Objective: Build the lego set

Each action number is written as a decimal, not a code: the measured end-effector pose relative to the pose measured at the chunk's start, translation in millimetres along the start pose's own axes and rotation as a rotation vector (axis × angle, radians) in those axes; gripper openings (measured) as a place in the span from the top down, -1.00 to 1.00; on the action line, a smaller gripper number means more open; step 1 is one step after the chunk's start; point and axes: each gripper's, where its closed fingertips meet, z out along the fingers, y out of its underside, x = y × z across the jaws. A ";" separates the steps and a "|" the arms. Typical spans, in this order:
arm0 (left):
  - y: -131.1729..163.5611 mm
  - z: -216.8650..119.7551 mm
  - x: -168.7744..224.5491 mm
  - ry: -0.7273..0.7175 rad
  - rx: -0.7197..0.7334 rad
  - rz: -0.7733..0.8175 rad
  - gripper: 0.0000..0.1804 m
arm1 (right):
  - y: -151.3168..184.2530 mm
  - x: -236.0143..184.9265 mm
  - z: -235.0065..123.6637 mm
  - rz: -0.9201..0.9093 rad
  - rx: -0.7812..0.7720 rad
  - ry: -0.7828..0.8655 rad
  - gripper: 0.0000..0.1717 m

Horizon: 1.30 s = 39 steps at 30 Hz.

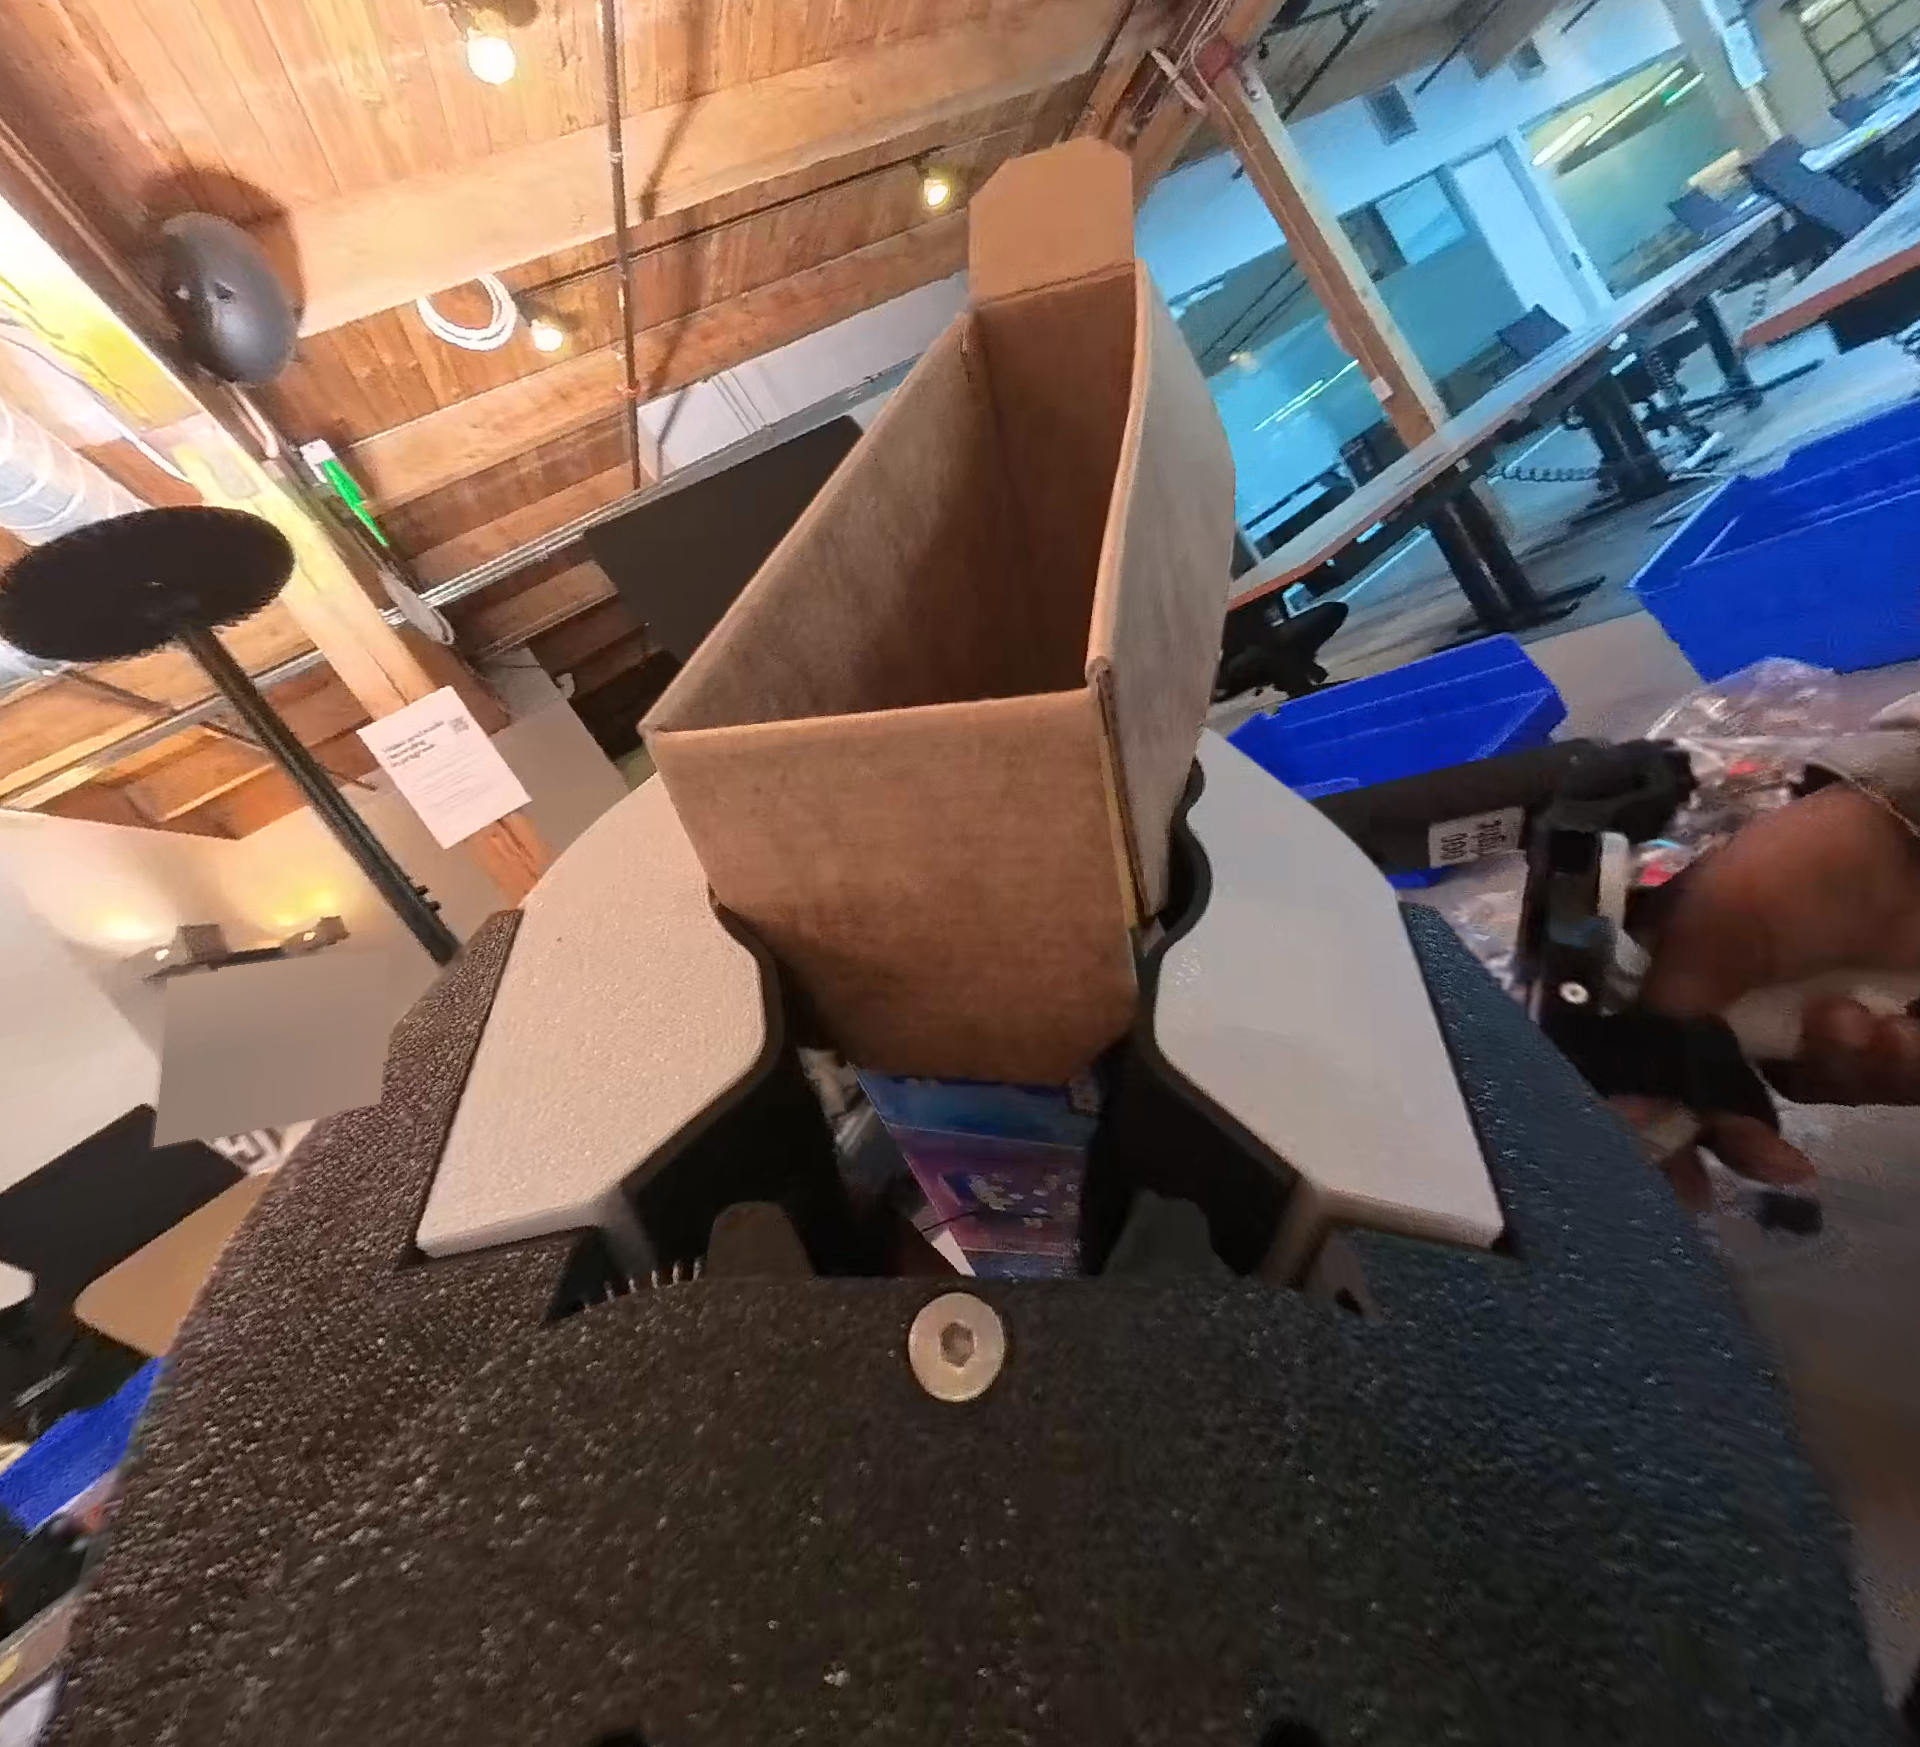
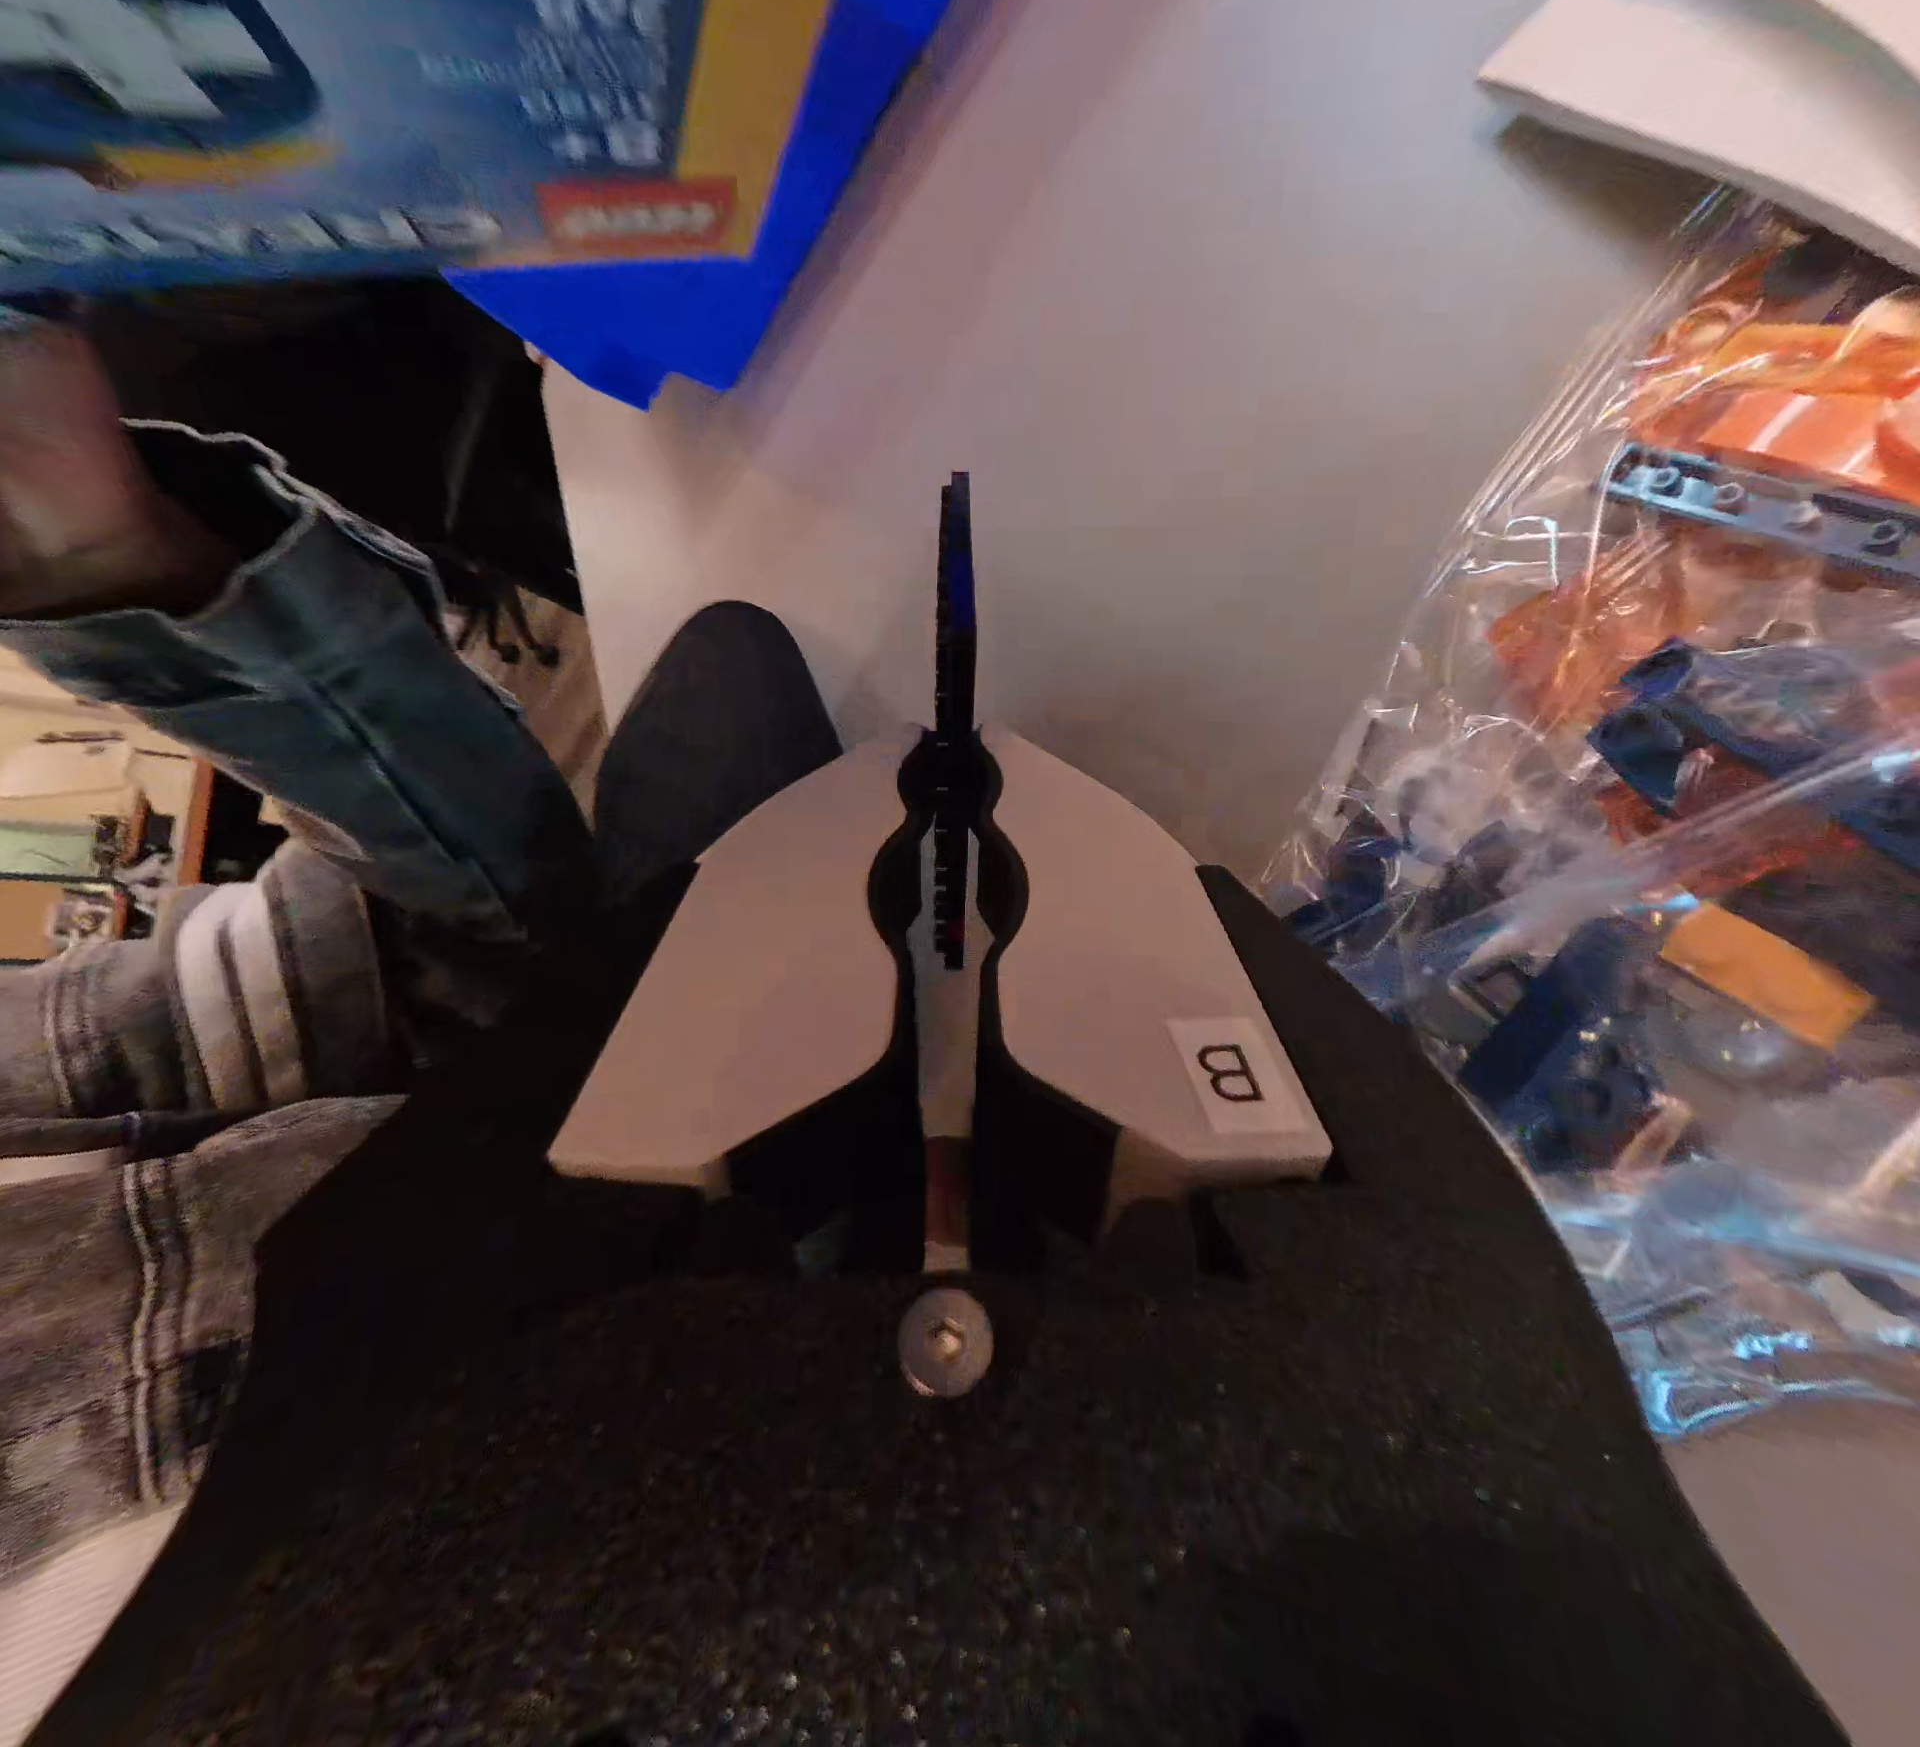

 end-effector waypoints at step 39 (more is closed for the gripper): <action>12.2 34.2 82.4 0.434 -0.225 0.741 0.08 | -45.2 -126.8 -115.5 -1.779 0.247 0.704 0.48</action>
